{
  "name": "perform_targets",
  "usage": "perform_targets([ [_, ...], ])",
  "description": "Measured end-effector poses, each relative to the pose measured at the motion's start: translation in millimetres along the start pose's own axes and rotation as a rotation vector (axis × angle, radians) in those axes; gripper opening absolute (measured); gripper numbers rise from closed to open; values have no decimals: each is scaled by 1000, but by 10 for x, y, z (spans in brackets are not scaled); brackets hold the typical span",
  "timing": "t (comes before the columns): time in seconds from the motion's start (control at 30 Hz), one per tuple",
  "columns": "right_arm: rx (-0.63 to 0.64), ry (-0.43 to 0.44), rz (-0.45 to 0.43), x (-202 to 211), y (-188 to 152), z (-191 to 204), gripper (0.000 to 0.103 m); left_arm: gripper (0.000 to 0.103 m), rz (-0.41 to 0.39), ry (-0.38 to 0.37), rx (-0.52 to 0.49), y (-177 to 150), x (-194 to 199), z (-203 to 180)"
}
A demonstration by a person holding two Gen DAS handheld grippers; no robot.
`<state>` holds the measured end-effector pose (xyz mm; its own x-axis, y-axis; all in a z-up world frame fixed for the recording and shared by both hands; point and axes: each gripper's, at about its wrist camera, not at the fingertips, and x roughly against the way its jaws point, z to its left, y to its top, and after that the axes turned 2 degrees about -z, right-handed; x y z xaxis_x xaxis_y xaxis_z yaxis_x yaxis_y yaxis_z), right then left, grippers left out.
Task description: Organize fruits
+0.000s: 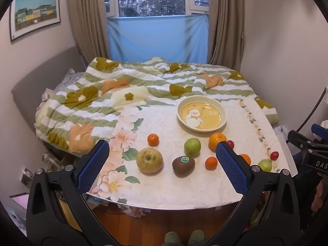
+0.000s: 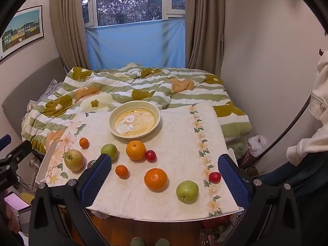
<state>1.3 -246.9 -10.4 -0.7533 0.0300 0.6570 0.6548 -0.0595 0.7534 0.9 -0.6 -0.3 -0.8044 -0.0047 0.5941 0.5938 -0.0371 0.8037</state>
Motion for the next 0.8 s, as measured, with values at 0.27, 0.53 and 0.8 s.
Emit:
perform_targets([
  [0.27, 8, 8, -11, 32, 0, 11, 103, 103, -3, -1, 1, -33, -2, -5],
  [0.53, 6, 3, -9, 36, 16, 29, 103, 103, -19, 0, 0, 22, 33, 6],
  [0.8, 12, 2, -13, 44, 33, 36, 103, 103, -17, 1, -2, 45, 38, 28],
])
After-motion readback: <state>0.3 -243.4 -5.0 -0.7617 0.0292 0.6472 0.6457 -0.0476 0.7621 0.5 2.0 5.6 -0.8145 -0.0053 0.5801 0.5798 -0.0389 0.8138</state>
